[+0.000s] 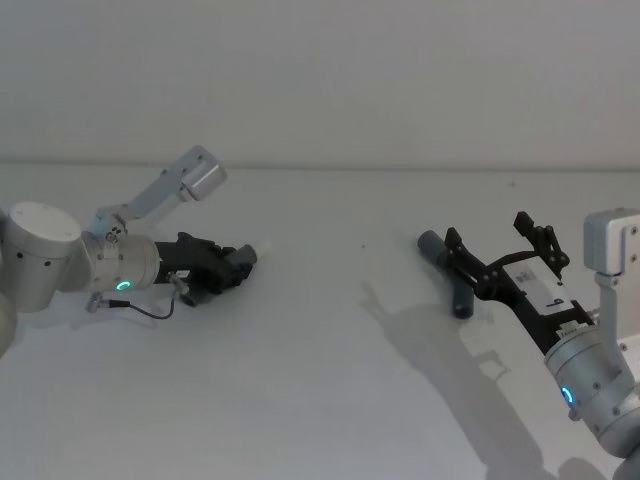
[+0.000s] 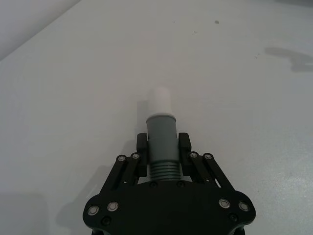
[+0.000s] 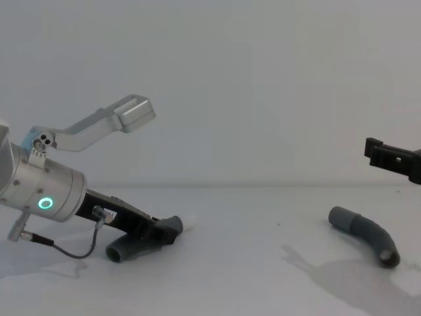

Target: Use both hands to pick up one end of the pipe from the table, align the ends, and insert them.

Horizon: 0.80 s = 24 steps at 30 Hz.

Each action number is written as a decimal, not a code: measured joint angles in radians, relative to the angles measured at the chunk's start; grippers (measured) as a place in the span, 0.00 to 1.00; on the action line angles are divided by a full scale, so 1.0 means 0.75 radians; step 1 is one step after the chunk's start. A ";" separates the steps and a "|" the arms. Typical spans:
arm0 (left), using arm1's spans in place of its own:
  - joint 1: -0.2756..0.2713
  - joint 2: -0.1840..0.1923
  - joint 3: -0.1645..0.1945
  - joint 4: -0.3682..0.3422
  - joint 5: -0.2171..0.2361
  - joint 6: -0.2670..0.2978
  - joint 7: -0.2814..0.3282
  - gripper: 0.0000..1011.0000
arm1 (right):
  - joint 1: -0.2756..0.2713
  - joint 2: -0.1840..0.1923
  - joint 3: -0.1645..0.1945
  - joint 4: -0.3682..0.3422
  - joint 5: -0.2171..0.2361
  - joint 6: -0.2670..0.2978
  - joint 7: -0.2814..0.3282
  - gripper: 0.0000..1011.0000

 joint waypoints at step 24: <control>0.000 0.000 0.000 0.000 0.000 0.000 0.000 0.36 | 0.004 0.003 0.000 0.000 -0.002 0.002 0.005 0.99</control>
